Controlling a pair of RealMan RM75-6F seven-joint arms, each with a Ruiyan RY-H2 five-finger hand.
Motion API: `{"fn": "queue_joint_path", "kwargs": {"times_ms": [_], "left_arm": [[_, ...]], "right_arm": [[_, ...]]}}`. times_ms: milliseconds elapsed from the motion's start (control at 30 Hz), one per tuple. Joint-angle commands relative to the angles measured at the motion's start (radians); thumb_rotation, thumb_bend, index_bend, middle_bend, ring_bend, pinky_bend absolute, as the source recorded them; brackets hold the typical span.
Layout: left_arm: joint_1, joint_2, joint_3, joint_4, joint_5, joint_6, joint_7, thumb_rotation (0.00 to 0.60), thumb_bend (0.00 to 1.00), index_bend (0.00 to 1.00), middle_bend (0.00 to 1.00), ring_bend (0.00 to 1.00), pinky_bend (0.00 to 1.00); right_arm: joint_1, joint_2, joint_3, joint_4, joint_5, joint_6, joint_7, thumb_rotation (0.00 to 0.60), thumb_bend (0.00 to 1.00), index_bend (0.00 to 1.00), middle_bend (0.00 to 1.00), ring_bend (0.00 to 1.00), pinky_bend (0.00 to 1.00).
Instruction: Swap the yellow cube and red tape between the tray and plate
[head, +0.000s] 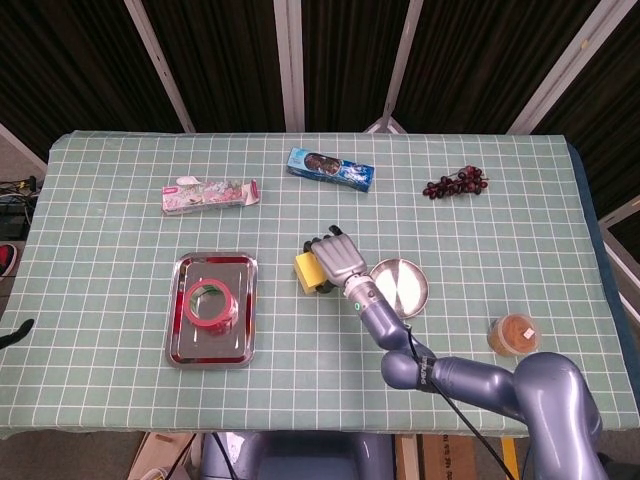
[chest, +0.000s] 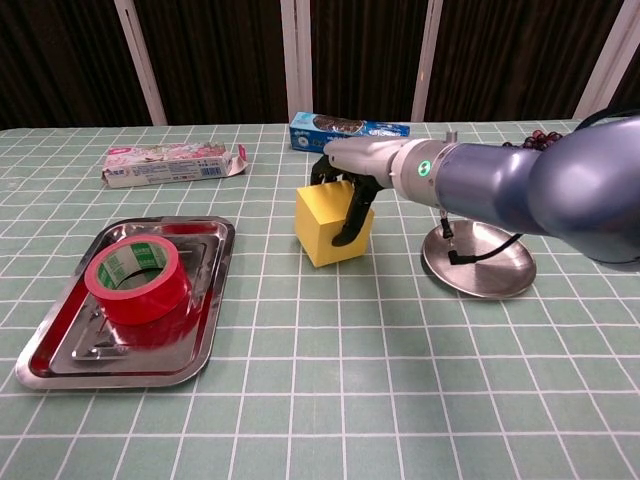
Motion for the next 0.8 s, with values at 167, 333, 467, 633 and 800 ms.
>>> {"fn": "queue_joint_path", "kwargs": {"times_ms": [167,333,467,633,800], "left_arm": [[0.002,0.004,0.000,-0.003,0.002,0.004,-0.004,0.600,0.00,0.15,0.00,0.00,0.04],[0.004,0.006,-0.002,-0.006,-0.001,0.008,-0.001,0.600,0.00,0.16,0.00,0.00,0.04],[0.000,0.006,0.002,-0.005,0.005,0.001,0.000,0.600,0.00,0.16,0.00,0.00,0.04],[-0.003,0.018,0.019,-0.020,0.041,-0.001,-0.006,0.600,0.00,0.16,0.00,0.00,0.04],[-0.005,0.053,0.054,-0.080,0.112,-0.004,-0.035,0.600,0.00,0.15,0.00,0.00,0.04]], "right_arm": [[0.037,-0.064,-0.015,0.124,-0.063,-0.017,0.036,0.600,0.25,0.36,0.27,0.20,0.09],[0.037,-0.017,-0.018,0.082,-0.015,-0.049,0.022,0.600,0.14,0.03,0.00,0.00,0.00],[0.024,0.030,-0.013,0.008,-0.012,0.025,-0.005,0.600,0.08,0.00,0.00,0.00,0.00],[-0.010,0.199,-0.030,-0.210,0.075,0.136,-0.138,0.600,0.07,0.00,0.00,0.00,0.00],[-0.133,0.447,-0.105,-0.572,0.123,0.358,-0.238,0.600,0.07,0.00,0.00,0.00,0.00]]}}
